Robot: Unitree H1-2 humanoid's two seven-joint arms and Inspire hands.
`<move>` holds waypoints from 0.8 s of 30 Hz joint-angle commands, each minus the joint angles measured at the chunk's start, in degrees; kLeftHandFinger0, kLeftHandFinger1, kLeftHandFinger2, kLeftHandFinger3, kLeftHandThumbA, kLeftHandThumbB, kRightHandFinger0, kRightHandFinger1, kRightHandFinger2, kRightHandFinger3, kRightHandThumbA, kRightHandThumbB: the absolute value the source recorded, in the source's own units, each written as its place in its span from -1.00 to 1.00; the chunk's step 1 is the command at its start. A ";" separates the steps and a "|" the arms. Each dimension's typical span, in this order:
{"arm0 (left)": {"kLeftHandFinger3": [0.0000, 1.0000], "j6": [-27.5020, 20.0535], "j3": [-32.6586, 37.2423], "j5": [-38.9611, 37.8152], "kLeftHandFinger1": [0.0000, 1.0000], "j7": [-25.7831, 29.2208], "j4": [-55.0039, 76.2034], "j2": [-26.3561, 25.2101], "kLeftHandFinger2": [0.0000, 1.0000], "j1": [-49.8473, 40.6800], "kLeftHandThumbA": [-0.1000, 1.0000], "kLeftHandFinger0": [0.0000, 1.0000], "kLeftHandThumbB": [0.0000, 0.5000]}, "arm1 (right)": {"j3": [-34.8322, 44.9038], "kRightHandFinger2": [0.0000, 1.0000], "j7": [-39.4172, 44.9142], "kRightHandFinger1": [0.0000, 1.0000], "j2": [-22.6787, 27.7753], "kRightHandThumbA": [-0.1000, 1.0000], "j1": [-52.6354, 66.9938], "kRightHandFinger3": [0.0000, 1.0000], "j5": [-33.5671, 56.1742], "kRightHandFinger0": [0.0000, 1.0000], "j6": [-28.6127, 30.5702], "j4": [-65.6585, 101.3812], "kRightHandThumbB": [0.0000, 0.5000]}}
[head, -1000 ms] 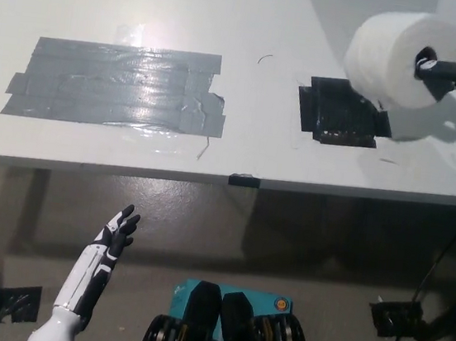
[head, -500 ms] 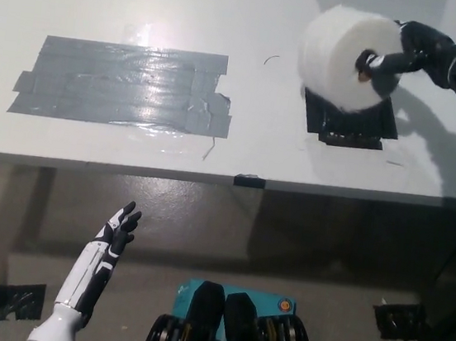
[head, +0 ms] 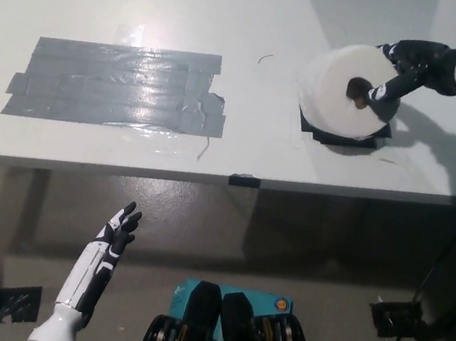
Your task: A person hands over a roll of toilet paper to the robot , and the robot inserts its right thumb into the hole in the centre to grab the roll, and then places it on the balck area on the desk.
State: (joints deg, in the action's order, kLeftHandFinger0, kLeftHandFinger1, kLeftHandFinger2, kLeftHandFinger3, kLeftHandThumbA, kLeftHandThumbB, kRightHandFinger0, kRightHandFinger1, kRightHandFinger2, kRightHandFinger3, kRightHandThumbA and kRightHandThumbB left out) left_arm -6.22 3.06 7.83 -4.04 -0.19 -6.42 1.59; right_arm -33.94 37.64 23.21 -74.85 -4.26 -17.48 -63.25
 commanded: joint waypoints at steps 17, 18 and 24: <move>1.00 -2.11 -0.04 0.50 1.00 0.53 0.67 -0.56 1.00 1.80 1.00 1.00 -0.35 | 9.57 1.00 2.88 1.00 7.84 0.53 -9.91 1.00 -2.33 1.00 -0.13 7.85 0.58; 1.00 -2.03 -0.04 0.56 1.00 0.56 0.80 -0.54 1.00 1.70 1.00 1.00 -0.36 | 11.16 1.00 0.75 1.00 7.67 0.53 -9.46 1.00 -2.44 1.00 0.38 8.72 0.66; 1.00 -2.05 0.06 0.12 1.00 0.17 0.84 -0.57 1.00 1.80 1.00 1.00 -0.33 | 21.22 1.00 -10.36 1.00 6.20 0.35 -6.98 1.00 -1.78 1.00 0.41 14.08 0.61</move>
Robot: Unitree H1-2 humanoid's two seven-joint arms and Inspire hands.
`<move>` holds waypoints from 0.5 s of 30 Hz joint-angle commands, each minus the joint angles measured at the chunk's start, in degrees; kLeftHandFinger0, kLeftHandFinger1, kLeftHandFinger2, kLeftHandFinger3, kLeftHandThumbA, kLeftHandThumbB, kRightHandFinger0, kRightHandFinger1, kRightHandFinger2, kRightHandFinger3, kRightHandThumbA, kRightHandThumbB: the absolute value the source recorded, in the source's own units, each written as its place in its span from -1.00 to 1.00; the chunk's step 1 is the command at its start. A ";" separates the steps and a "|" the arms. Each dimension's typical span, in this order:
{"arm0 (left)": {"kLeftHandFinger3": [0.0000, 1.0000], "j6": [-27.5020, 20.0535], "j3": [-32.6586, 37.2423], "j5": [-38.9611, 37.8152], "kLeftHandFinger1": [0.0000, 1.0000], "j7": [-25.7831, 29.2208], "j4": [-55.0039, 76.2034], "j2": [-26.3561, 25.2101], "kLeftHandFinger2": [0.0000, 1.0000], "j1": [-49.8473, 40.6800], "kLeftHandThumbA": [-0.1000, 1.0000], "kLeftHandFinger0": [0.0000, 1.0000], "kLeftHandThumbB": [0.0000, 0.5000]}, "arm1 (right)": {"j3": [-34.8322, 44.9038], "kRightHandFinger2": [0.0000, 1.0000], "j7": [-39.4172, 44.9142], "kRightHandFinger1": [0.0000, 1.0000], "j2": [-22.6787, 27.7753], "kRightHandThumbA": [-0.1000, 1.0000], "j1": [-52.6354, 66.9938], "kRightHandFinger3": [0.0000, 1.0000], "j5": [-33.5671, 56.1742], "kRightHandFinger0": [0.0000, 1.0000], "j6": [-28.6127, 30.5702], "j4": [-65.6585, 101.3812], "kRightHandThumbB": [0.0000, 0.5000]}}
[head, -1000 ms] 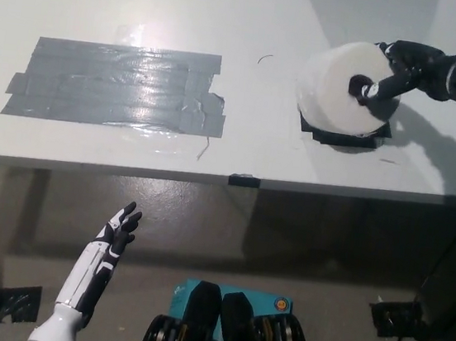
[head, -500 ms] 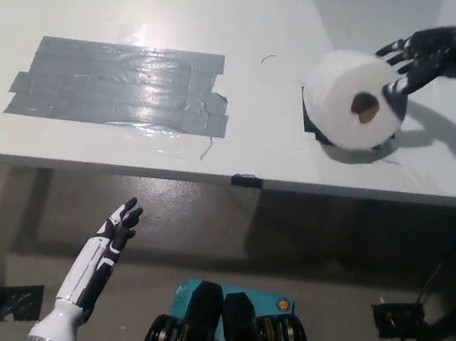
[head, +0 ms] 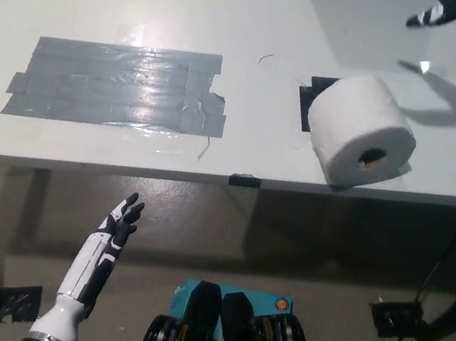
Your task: A person hands over a roll of toilet paper to the robot , and the robot inserts its right thumb into the hole in the centre to grab the roll, and then places it on the balck area on the desk.
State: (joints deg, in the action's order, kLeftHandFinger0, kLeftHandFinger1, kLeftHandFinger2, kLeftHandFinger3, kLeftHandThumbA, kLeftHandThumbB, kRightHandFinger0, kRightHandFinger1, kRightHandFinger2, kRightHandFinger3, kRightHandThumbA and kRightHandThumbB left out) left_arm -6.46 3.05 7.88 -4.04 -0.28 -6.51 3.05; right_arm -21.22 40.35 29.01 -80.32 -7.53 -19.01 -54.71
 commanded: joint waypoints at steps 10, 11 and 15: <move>1.00 -1.26 -0.11 0.35 1.00 0.47 1.05 -0.35 1.00 1.56 1.00 1.00 -0.32 | 14.14 1.00 -15.30 1.00 1.25 0.55 2.13 1.00 -0.32 1.00 1.36 18.73 0.67; 1.00 -1.35 -0.17 0.39 1.00 0.48 1.01 -0.44 1.00 1.94 1.00 1.00 -0.34 | 15.42 1.00 -15.49 1.00 1.55 0.53 3.44 1.00 0.37 1.00 1.71 22.82 0.56; 1.00 -1.36 -0.44 -0.38 1.00 0.13 0.74 -0.65 1.00 3.48 1.00 1.00 -0.43 | 19.33 1.00 -16.63 1.00 2.77 0.75 7.81 1.00 1.20 1.00 2.05 36.90 0.71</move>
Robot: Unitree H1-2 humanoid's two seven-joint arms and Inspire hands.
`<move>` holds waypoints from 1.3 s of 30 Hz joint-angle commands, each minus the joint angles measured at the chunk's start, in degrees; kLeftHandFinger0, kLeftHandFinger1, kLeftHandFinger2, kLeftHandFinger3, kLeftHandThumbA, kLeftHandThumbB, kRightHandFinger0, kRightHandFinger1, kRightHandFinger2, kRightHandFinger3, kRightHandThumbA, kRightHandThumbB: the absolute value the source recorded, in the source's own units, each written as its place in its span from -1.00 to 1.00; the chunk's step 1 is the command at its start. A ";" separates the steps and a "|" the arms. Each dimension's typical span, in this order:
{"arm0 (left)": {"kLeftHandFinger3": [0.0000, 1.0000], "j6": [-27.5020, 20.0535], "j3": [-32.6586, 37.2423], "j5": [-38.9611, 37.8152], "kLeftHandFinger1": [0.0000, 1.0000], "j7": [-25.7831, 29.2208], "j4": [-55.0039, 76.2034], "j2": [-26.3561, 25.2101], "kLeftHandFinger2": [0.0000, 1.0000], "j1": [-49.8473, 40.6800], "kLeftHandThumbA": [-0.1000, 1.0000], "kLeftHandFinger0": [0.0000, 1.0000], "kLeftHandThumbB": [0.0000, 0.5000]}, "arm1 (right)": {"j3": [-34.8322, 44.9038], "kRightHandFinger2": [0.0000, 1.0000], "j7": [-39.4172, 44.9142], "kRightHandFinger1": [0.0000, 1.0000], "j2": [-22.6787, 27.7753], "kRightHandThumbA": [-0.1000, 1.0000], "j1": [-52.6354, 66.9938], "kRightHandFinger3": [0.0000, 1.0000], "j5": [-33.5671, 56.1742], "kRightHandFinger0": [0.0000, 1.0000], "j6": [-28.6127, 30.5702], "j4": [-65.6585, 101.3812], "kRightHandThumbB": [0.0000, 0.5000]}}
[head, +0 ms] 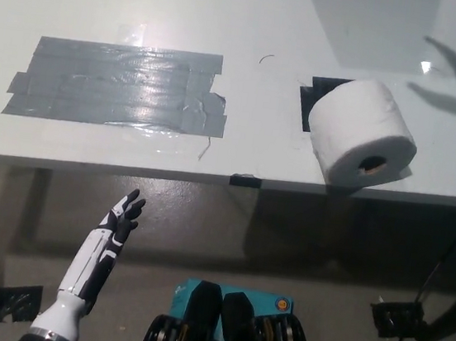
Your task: A person hands over a roll of toilet paper to the robot , and the robot inserts its right thumb into the hole in the centre to grab the roll, and then places it on the balck area on the desk.
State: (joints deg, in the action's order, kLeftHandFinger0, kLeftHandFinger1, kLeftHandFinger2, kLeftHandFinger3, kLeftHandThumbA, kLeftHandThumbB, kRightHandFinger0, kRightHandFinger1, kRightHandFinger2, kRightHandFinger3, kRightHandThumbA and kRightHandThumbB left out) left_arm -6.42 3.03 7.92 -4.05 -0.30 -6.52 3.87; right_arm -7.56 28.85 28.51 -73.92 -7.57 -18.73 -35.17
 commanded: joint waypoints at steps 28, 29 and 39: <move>1.00 -2.12 0.15 0.25 1.00 0.43 0.49 -0.22 1.00 -1.38 1.00 1.00 -0.38 | 20.69 1.00 -13.41 1.00 -18.22 1.00 68.97 1.00 12.56 1.00 13.98 84.09 0.39; 1.00 -2.14 0.26 0.35 1.00 0.43 0.51 -0.17 1.00 -1.71 1.00 1.00 -0.33 | 20.50 1.00 -13.64 1.00 -19.00 1.00 70.08 1.00 12.19 1.00 14.66 83.99 0.39; 1.00 -2.14 1.10 0.32 1.00 -0.31 1.10 -0.21 1.00 -4.55 1.00 1.00 -0.31 | 15.80 1.00 -14.13 1.00 -27.08 1.00 81.87 1.00 5.83 1.00 31.44 65.89 0.19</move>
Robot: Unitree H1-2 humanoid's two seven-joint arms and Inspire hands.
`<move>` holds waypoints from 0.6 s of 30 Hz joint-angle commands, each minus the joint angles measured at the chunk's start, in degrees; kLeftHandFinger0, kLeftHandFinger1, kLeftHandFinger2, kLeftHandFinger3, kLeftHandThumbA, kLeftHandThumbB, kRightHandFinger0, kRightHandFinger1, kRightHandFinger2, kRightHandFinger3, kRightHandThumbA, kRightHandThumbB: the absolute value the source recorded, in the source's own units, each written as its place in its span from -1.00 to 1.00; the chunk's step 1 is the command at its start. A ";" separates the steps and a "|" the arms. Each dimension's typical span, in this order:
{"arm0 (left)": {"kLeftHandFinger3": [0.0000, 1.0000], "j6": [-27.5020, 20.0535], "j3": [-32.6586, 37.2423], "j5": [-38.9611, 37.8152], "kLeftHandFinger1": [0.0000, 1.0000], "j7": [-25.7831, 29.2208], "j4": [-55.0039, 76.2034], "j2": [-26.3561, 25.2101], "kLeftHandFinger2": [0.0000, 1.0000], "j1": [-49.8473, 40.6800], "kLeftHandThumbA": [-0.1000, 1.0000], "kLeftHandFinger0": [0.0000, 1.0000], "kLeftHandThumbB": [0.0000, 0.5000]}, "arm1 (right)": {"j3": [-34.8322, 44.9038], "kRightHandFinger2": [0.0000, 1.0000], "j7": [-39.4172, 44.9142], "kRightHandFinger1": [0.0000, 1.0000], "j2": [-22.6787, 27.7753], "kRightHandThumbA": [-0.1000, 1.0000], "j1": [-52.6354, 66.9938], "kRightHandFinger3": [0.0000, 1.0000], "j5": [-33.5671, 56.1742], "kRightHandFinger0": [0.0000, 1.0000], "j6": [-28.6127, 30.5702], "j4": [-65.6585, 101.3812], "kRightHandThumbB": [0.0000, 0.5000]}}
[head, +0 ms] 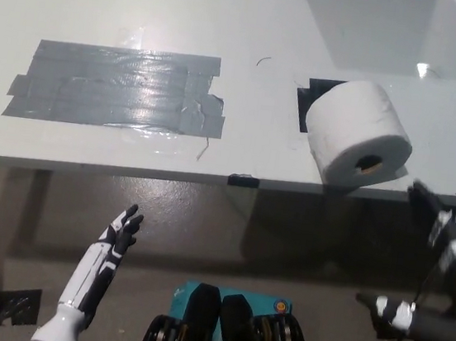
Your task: A person hands over a roll of toilet paper to the robot , and the robot inserts its right thumb into the hole in the centre to grab the roll, and then places it on the balck area on the desk.
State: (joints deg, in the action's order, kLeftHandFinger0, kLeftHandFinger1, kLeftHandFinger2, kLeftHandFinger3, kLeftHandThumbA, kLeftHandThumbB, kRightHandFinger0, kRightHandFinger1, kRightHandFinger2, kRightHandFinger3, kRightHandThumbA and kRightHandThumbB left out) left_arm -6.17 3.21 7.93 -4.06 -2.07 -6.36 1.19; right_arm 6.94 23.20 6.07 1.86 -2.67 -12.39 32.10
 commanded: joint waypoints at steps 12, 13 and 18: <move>1.00 -2.88 1.50 0.12 1.00 -0.06 2.70 0.35 1.00 -3.25 1.00 1.00 -0.30 | 0.40 1.00 -8.22 1.00 -4.75 0.95 4.61 1.00 1.50 1.00 25.85 -24.37 0.29; 1.00 -2.94 1.53 0.21 1.00 -0.01 2.78 0.33 1.00 -3.27 1.00 1.00 -0.31 | 0.30 1.00 -8.17 1.00 -4.54 0.97 4.62 1.00 1.35 1.00 25.69 -25.00 0.32; 1.00 -2.36 1.60 0.02 1.00 0.00 2.91 0.38 1.00 -2.76 1.00 1.00 -0.28 | -0.21 1.00 -7.37 1.00 -3.33 1.00 4.09 1.00 2.03 1.00 25.11 -29.26 0.46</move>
State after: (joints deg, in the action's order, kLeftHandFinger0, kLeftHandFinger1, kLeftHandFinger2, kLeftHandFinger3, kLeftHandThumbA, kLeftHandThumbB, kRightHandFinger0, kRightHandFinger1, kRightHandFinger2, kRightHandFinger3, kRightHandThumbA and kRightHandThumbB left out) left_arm -6.26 4.39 7.95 -4.06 -1.87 -6.10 -1.80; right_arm 6.91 18.16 1.99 6.89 -2.93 3.12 7.50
